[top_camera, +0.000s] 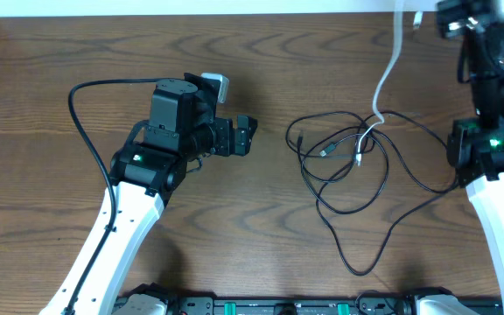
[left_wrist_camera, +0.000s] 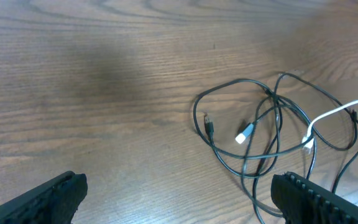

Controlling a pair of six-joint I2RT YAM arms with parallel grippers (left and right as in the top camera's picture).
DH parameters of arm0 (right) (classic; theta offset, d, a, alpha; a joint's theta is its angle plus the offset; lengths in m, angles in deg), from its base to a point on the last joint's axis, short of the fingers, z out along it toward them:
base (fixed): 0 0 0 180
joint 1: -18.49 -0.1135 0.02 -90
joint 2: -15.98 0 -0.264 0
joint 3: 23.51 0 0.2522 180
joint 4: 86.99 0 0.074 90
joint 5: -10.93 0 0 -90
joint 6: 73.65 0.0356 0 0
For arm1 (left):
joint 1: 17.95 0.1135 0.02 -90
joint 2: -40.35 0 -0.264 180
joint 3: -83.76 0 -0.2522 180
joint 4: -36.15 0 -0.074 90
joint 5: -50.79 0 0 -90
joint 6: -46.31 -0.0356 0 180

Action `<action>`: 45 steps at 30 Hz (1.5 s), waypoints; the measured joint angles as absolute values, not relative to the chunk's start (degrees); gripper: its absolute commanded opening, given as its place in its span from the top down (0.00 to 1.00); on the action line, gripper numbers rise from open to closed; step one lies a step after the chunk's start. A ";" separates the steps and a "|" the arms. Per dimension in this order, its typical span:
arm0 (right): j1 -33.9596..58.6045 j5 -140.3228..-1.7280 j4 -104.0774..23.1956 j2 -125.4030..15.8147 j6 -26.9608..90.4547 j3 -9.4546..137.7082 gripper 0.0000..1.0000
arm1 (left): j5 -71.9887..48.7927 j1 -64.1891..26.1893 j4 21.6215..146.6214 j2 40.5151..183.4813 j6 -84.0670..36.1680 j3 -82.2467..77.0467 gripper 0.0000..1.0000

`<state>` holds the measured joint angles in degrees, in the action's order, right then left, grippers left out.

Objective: Untangle cables

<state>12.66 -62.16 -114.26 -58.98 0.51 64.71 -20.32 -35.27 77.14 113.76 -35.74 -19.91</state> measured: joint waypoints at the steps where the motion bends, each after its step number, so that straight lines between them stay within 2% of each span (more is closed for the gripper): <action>1: 12.46 -61.27 -108.78 -59.26 0.45 65.06 0.99 | -20.32 -35.27 77.12 113.76 -35.72 -19.91 0.00; 4: 11.81 -59.06 -100.32 -63.26 -2.61 65.27 0.99 | -20.32 -35.27 77.14 113.76 -35.72 -19.91 0.00; 11: 11.66 -63.12 -100.12 -76.73 -11.66 65.16 0.99 | -20.32 -35.27 77.16 113.76 -35.72 -19.91 0.00; 21: 12.01 -84.28 -104.54 -81.47 -30.24 65.03 0.99 | -20.32 -35.27 77.12 113.76 -35.72 -19.91 0.00; 27: 18.69 -100.72 -111.18 -81.56 -39.73 65.03 0.99 | -20.32 -35.27 77.12 113.76 -35.74 -19.91 0.00; 39: 34.54 -116.28 -113.30 -81.56 -40.29 65.03 0.99 | -20.32 -35.27 77.14 113.76 -35.72 -19.91 0.00; 45: 43.94 -119.49 -102.39 -81.58 -32.53 65.10 0.99 | -20.30 -35.27 77.16 113.76 -35.72 -19.91 0.00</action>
<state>43.94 -119.49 -102.39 -81.58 -32.53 65.10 -20.30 -35.27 77.16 113.76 -35.72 -19.91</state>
